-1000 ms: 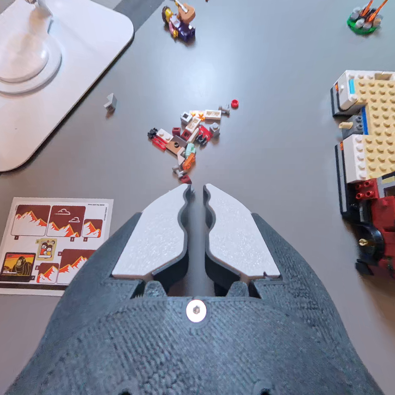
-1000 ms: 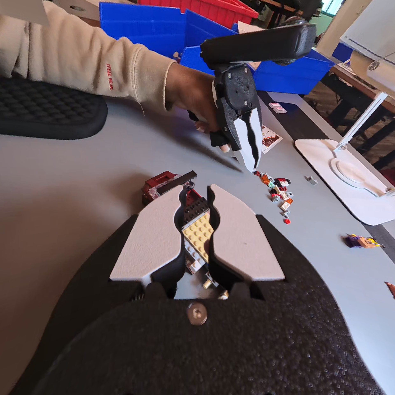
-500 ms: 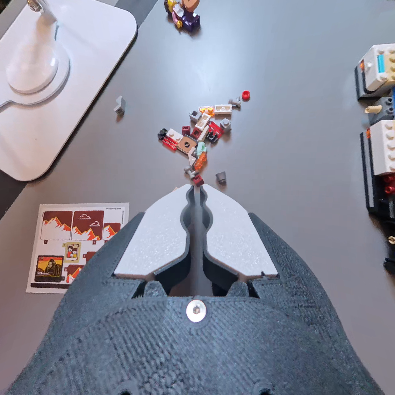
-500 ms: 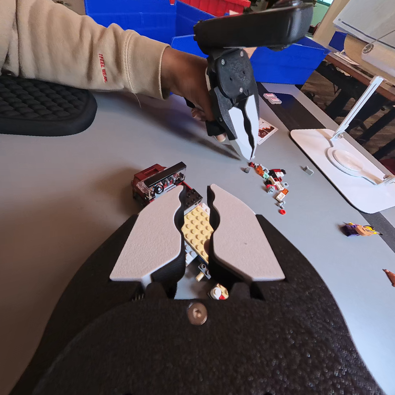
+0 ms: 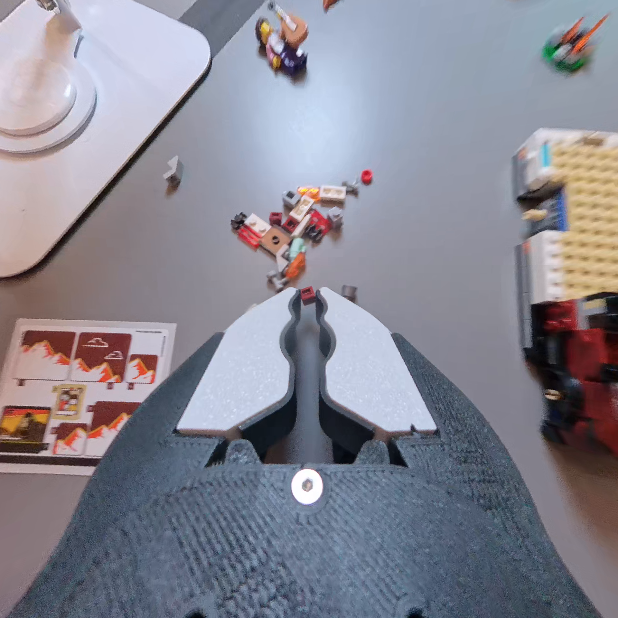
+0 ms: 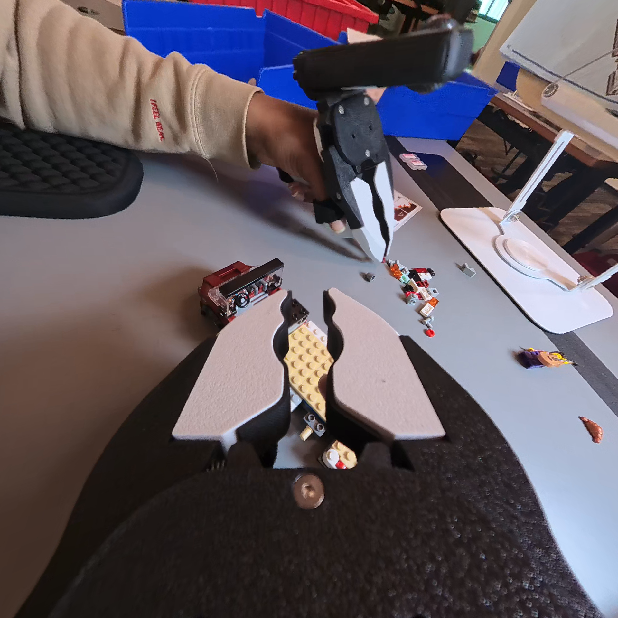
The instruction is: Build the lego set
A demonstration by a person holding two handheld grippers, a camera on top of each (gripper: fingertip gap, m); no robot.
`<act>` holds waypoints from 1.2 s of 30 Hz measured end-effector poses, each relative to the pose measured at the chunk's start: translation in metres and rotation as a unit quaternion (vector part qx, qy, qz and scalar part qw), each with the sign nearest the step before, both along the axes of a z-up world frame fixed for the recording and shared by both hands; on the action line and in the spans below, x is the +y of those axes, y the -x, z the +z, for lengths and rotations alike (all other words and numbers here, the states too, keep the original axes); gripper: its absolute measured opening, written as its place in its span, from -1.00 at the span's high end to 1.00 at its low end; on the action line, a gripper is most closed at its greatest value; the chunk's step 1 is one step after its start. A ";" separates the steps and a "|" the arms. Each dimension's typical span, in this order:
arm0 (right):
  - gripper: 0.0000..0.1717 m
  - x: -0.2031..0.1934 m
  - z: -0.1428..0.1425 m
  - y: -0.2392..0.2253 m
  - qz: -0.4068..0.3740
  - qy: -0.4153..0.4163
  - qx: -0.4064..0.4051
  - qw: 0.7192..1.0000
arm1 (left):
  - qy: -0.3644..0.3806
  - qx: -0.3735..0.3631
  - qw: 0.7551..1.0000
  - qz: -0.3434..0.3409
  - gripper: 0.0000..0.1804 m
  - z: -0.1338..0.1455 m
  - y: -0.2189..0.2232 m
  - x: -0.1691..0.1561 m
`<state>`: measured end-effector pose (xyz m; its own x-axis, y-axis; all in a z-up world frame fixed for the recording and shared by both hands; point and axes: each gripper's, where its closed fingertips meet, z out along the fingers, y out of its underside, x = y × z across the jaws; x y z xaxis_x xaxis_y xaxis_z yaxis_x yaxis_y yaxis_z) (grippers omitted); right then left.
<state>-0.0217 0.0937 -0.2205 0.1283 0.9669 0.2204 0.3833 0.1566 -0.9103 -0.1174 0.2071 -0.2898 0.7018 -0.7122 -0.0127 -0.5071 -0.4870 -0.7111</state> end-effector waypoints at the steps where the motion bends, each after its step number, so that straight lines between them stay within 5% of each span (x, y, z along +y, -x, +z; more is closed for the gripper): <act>1: 0.79 0.000 0.003 0.000 -0.002 -0.003 0.005 1.000 | 0.009 -0.052 0.999 -0.005 0.91 0.011 -0.007 -0.008; 4: 0.79 -0.003 0.013 0.004 -0.008 -0.025 0.027 0.999 | 0.059 -0.267 0.961 -0.031 0.91 0.065 -0.034 -0.045; 7: 0.77 -0.010 0.031 0.010 -0.014 -0.065 0.066 0.996 | 0.137 -0.454 0.878 -0.058 0.91 0.115 -0.053 -0.088; 11: 0.74 -0.027 0.054 0.016 -0.014 -0.116 0.107 0.987 | 0.229 -0.554 0.796 -0.082 0.91 0.133 -0.070 -0.132; 20: 0.90 -0.066 0.057 0.025 0.056 -0.128 0.088 0.986 | 0.246 -0.547 0.794 -0.098 0.91 0.125 -0.086 -0.176; 26: 0.82 -0.077 0.056 0.027 0.089 -0.096 0.088 0.987 | 0.229 -0.550 0.796 -0.105 0.91 0.131 -0.079 -0.185; 36: 0.97 -0.075 0.057 0.031 0.069 -0.099 0.101 0.988 | 0.214 -0.562 0.793 -0.095 0.91 0.132 -0.075 -0.184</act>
